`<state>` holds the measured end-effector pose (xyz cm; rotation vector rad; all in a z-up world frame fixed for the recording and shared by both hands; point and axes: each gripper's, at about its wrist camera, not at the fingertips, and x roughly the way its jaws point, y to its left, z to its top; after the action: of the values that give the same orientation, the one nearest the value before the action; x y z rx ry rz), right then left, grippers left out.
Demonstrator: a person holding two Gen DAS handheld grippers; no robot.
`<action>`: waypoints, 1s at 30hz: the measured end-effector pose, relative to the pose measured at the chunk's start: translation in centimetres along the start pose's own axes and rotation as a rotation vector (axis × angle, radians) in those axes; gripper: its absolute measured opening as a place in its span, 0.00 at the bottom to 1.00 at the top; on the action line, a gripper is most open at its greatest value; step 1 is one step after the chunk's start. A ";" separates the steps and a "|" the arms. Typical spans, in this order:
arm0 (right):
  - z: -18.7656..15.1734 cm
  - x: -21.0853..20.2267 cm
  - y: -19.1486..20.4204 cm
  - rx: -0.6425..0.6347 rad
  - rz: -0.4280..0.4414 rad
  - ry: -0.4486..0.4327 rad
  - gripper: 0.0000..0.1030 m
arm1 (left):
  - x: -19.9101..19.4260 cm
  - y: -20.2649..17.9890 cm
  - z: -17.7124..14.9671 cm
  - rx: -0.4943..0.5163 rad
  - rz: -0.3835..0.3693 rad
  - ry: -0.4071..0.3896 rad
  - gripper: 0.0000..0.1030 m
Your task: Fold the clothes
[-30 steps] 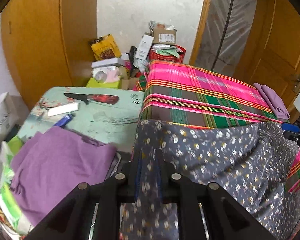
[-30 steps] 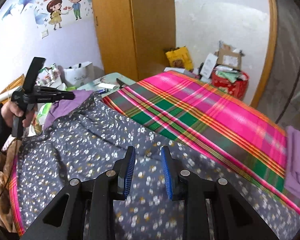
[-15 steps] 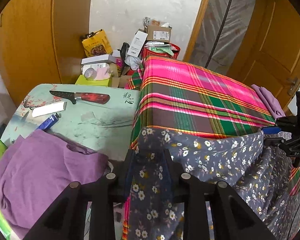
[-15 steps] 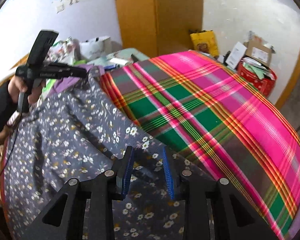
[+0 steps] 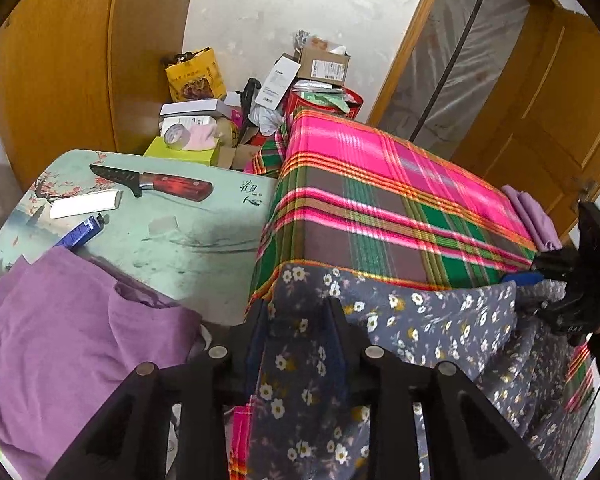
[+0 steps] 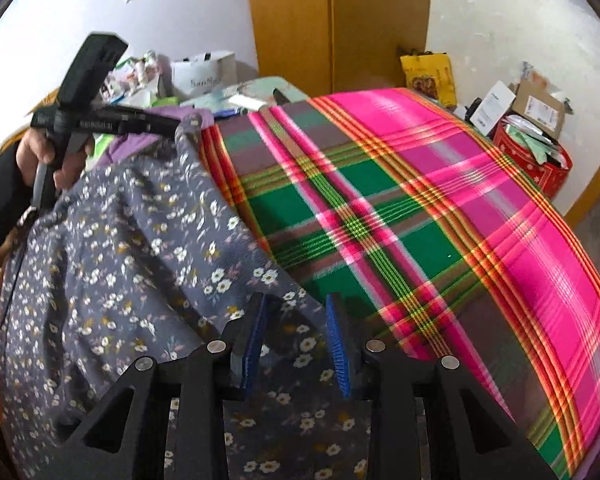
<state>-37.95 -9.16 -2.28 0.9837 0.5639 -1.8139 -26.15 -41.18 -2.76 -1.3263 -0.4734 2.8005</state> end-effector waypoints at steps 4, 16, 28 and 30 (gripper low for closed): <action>0.0 0.3 -0.2 -0.002 0.005 0.000 0.34 | 0.6 0.1 0.0 -0.029 -0.033 0.009 0.32; 1.1 -0.9 -0.6 0.011 -0.018 -0.055 0.02 | -0.9 -0.1 -0.7 -0.009 0.025 -0.064 0.17; 3.1 1.9 0.9 -0.035 0.068 0.000 0.40 | -0.5 0.1 -0.7 -0.012 0.039 -0.052 0.17; 3.3 2.4 1.0 -0.033 0.078 0.008 0.36 | -0.9 0.1 -0.6 -0.012 0.036 -0.062 0.17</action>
<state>-38.81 -13.30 -2.28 0.9780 0.5518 -1.7271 -25.13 -41.26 -2.50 -1.2657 -0.4740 2.8801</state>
